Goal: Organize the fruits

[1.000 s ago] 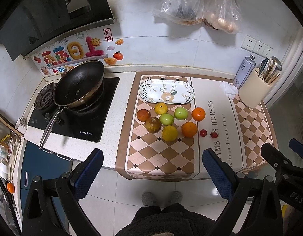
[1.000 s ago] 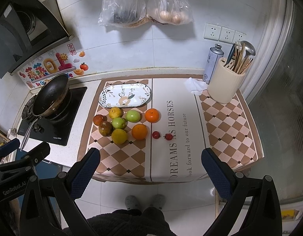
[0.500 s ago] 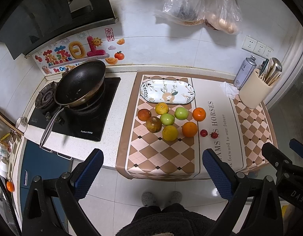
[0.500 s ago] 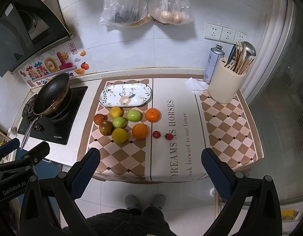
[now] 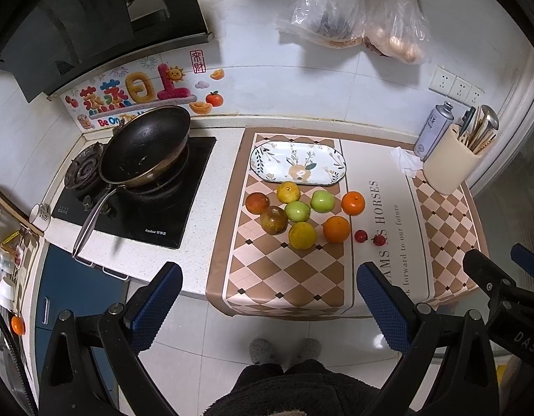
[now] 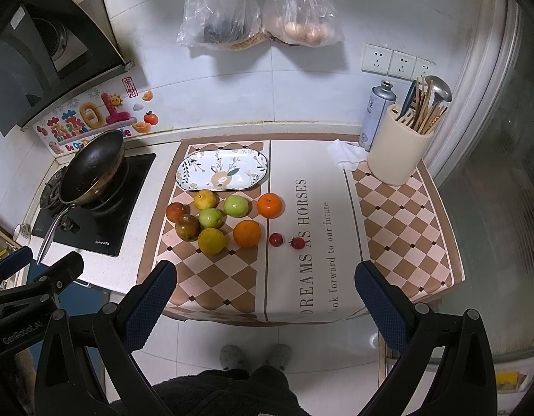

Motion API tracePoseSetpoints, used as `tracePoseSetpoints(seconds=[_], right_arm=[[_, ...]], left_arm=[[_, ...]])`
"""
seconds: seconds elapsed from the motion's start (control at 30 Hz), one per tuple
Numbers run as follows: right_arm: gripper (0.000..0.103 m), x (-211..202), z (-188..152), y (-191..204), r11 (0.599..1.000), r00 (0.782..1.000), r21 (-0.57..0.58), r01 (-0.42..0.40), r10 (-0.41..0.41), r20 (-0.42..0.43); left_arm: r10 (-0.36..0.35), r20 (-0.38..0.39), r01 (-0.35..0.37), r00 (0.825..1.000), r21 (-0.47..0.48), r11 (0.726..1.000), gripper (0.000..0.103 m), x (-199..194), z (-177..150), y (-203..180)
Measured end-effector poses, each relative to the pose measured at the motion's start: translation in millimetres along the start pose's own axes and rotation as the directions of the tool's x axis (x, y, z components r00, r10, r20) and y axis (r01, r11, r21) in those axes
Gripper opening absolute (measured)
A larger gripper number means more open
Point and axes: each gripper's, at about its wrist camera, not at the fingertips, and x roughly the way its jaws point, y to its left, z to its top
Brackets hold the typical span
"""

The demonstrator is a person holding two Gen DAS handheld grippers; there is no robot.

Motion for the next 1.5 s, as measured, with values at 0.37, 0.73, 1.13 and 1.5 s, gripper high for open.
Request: tracePoseSetpoints(seconds=[0.37, 0.73, 1.13, 1.5], right_arm=[[0.103, 0, -2, -1, 1.0, 1.0, 0.0, -0.001, 0.001, -0.001], [0.103, 5, -2, -6, 1.0, 1.0, 0.02, -0.008, 0.008, 0.002], [0.103, 148, 30, -32, 0.981, 0.975, 0.105, -0.161, 0.174, -0.138], [0.103, 322, 38, -14, 0.969, 0.905, 0.173, -0.176, 0.228, -0.359]], left_arm=[[-0.009, 0.002, 0.009, 1.0, 0.002, 1.0, 0.103, 1, -3, -5], [-0.026, 0.021, 0.027, 0.999, -0.028, 0.999, 0.103, 15, 4, -7], [0.128, -0.096, -0.138, 0.987, -0.106, 0.985, 0.103, 130, 30, 15], [0.051, -0.365, -0.12, 0.93, -0.167, 0.979, 0.103, 286, 59, 54]])
